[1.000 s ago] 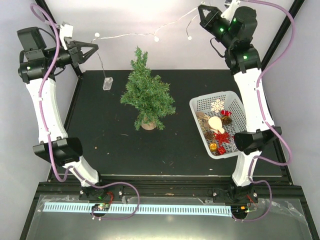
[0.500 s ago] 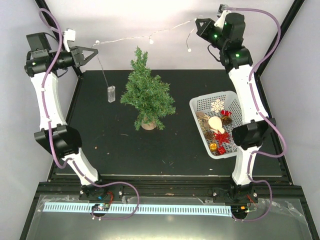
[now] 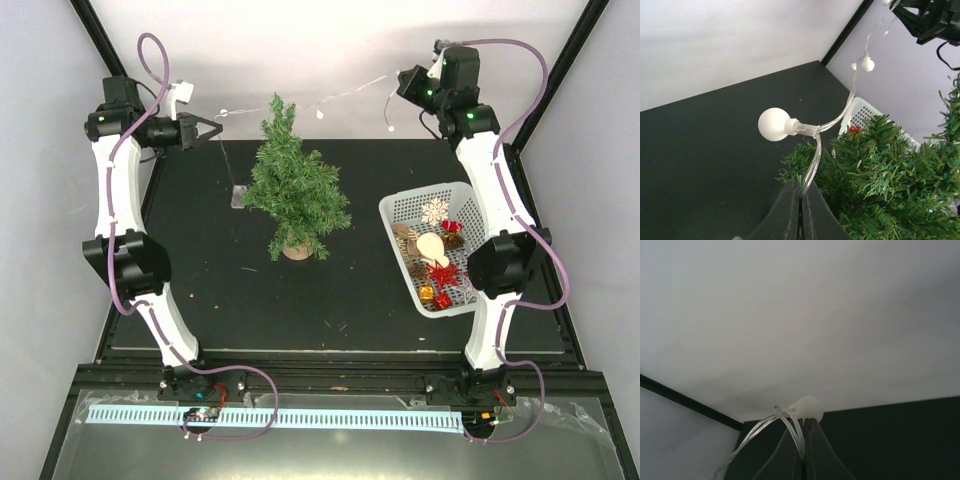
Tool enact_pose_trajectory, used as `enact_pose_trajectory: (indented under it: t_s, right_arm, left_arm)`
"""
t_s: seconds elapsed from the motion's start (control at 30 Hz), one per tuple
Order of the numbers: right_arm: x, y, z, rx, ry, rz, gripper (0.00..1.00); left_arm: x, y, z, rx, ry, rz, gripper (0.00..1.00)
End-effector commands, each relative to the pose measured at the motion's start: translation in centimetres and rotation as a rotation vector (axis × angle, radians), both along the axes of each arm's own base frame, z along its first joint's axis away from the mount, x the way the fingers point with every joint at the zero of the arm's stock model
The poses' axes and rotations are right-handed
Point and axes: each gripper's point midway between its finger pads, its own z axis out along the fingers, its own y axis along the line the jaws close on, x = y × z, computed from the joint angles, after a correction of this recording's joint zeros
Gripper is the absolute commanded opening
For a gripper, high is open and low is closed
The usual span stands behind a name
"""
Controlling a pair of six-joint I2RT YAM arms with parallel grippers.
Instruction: Decorate the small christmas tree
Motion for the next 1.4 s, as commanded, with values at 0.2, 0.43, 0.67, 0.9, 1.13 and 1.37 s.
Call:
enact_pose_trajectory:
  t_s: [0.2,0.43,0.67,0.9,1.13,1.37]
  right_arm:
    - [-3.5,-4.1,-2.2,-0.118,0.095,-0.124,0.01]
    - [-6.6,-7.2,-1.8,-0.17,0.121,-0.223,0.01]
    - [-9.4,-8.9,-1.3,-0.204,0.116,-0.262,0.01]
    - [-11.9,-9.1,-1.7,-0.22,0.126,-0.244,0.01]
    - [-15.7,-8.3,-1.6,-0.295,0.114,-0.218,0.01]
    - [-19.8,-9.3,-2.8,-0.355,0.133,-0.225,0.01]
  left_arm:
    - [-1.5,-3.4,-1.1,0.047,-0.033,-0.106,0.02]
    - [-2.8,-6.3,-3.3,0.071,-0.014,-0.184,0.02]
    - [-3.1,-8.3,-4.0,0.065,-0.004,-0.232,0.02]
    - [-2.3,-8.8,-5.9,0.08,0.032,-0.239,0.02]
    - [-1.8,-9.1,-7.6,0.113,0.067,-0.233,0.02]
    - [-1.6,-9.3,-8.6,0.129,0.094,-0.23,0.02]
